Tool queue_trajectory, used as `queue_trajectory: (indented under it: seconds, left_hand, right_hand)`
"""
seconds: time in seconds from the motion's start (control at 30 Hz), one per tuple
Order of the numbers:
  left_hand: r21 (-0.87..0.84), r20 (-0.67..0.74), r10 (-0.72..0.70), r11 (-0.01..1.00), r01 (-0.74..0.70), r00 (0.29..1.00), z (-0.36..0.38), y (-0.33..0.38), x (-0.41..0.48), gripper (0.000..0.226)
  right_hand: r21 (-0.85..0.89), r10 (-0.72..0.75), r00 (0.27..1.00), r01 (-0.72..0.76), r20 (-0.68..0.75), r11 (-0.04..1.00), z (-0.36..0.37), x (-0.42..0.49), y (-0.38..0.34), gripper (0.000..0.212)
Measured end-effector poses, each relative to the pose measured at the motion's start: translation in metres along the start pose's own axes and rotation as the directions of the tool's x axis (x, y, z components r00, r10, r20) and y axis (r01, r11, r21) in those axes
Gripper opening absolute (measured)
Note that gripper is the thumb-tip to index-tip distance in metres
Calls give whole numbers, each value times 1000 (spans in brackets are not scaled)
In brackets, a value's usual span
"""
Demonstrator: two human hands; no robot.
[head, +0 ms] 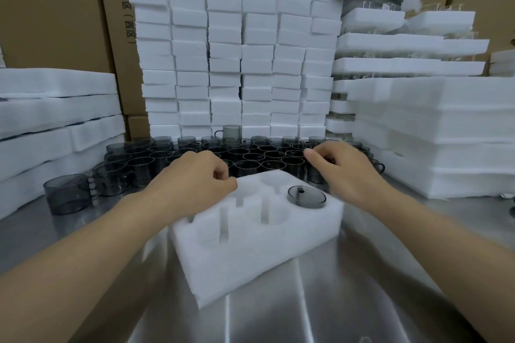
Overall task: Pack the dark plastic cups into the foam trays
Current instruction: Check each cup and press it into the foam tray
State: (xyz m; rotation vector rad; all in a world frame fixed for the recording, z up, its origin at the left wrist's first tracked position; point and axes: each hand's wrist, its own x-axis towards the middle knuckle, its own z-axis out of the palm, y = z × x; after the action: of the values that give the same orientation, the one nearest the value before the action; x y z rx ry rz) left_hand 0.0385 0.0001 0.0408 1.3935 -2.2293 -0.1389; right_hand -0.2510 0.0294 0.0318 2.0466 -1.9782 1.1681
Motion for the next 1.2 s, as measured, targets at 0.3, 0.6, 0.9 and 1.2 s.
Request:
queue_trajectory:
  seconds: [0.3,0.6,0.9,1.2]
  left_hand:
    - [-54,41,143,989,-141,989,2,4,-3,43]
    - [-58,32,120,991,-118,992,0,6,-9,25]
    - [-82,-76,-78,994,72,994,-3,-3,77,7]
    - [444,140,-288,873,200,947,23,-41,217,52]
  right_hand:
    - [-249,405,910,-373,90,894,10,2,77,83]
    - [-282,252,959,-280,-132,917,19,-4,55,70]
    - [-271,102,993,-113,-52,956,26,-1,47,60]
    - [-255,140,988,-153,-67,955,33,4,49,57]
